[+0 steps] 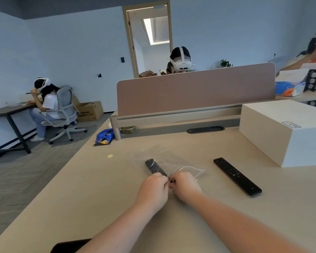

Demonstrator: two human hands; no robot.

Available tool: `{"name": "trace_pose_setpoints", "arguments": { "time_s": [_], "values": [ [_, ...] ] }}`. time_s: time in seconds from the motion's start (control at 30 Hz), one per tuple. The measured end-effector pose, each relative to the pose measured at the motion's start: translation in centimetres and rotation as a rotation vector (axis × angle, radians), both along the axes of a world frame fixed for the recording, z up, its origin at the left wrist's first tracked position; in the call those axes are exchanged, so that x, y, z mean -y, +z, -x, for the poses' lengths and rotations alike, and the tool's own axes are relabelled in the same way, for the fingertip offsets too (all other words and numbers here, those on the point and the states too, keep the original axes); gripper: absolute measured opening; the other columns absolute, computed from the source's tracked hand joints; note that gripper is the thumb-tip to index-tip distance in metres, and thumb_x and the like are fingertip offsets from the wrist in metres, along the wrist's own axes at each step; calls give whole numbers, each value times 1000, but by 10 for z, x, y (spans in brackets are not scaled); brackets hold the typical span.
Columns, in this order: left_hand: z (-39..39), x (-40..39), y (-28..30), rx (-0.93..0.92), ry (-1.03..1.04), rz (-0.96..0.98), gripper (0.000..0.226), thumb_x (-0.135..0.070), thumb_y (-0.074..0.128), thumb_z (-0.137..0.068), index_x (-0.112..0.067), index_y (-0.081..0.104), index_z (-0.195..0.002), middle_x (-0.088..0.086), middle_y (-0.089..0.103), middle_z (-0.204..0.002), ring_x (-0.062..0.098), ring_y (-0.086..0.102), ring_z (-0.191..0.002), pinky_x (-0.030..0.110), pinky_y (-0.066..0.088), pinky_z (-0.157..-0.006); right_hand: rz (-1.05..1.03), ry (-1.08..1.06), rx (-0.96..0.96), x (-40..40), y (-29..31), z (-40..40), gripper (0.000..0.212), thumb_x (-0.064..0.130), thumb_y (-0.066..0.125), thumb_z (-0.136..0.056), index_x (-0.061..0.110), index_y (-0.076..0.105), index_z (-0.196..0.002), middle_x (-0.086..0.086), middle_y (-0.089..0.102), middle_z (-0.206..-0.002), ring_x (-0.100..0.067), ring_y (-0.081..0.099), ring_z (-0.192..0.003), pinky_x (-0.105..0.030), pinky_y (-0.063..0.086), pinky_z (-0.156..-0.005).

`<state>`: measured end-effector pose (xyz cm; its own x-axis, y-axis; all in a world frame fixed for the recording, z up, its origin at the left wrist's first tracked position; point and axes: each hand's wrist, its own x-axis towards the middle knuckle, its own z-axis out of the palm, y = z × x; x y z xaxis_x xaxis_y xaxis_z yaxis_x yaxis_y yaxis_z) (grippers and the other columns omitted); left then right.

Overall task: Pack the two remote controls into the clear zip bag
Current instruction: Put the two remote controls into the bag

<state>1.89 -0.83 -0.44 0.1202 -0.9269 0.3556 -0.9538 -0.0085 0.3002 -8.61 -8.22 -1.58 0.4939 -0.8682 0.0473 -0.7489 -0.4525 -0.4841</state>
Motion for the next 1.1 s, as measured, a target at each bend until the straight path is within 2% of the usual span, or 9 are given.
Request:
{"name": "trace_pose_setpoints", "arguments": {
  "time_s": [0.2,0.27,0.43,0.6,0.7,0.77,0.87,0.97,1.1],
  "values": [
    [-4,-3,0,-1,14,-1,27,-24,44,-92,-9,66,-84,9,61,-90,27,57,-89,35,43,-71,15,-101,-11,7,0,-11,18,16,47,-89,18,62,-81,-15,69,-90,-26,53,-72,-27,38,-62],
    [-5,-4,-1,-6,18,-2,27,-24,45,-92,-9,66,-82,9,61,-88,27,57,-88,36,43,-71,21,-114,-2,8,-1,-13,15,17,46,-91,21,54,-79,-14,71,-97,-27,56,-75,-25,36,-63],
    [-3,-4,-1,0,38,-5,28,-24,45,-92,-8,65,-81,9,61,-88,27,56,-88,36,42,-71,39,-99,-11,7,-3,-8,24,16,45,-91,12,58,-72,-16,65,-92,-28,55,-77,-27,38,-64],
    [2,-1,0,9,53,-16,27,-25,45,-92,-8,65,-83,8,62,-90,28,58,-90,35,42,-70,74,-18,48,1,-6,25,23,24,50,-92,10,67,-100,-10,69,-105,-30,63,-99,-30,49,-76],
    [5,0,4,15,70,-27,25,-24,46,-91,-9,65,-85,8,63,-93,28,58,-92,36,45,-73,110,14,90,-4,0,60,22,26,53,-92,15,68,-105,-3,69,-109,-23,63,-100,-30,50,-82],
    [7,0,6,29,85,-25,24,-23,46,-91,-10,65,-86,8,63,-94,28,58,-93,36,45,-72,184,-49,95,-2,2,88,22,27,54,-92,14,68,-104,-2,69,-106,-21,61,-101,-29,48,-80],
    [12,0,10,30,120,-23,24,-23,45,-91,-11,65,-85,7,63,-94,29,59,-91,34,43,-68,274,-281,-15,4,7,126,31,38,52,-92,20,59,-117,0,62,-113,-22,48,-114,-32,45,-87],
    [15,0,12,42,157,-26,23,-25,46,-91,-14,66,-87,5,64,-95,28,60,-92,34,46,-70,195,-453,-203,5,9,146,44,48,50,-88,26,45,-126,0,51,-124,-24,39,-122,-39,40,-90],
    [18,0,13,48,203,-44,22,-27,46,-91,-16,64,-88,2,64,-98,27,60,-93,32,43,-67,57,-533,-283,5,2,157,45,49,47,-88,21,44,-123,-4,52,-123,-25,44,-119,-39,42,-86]
  ]
}}
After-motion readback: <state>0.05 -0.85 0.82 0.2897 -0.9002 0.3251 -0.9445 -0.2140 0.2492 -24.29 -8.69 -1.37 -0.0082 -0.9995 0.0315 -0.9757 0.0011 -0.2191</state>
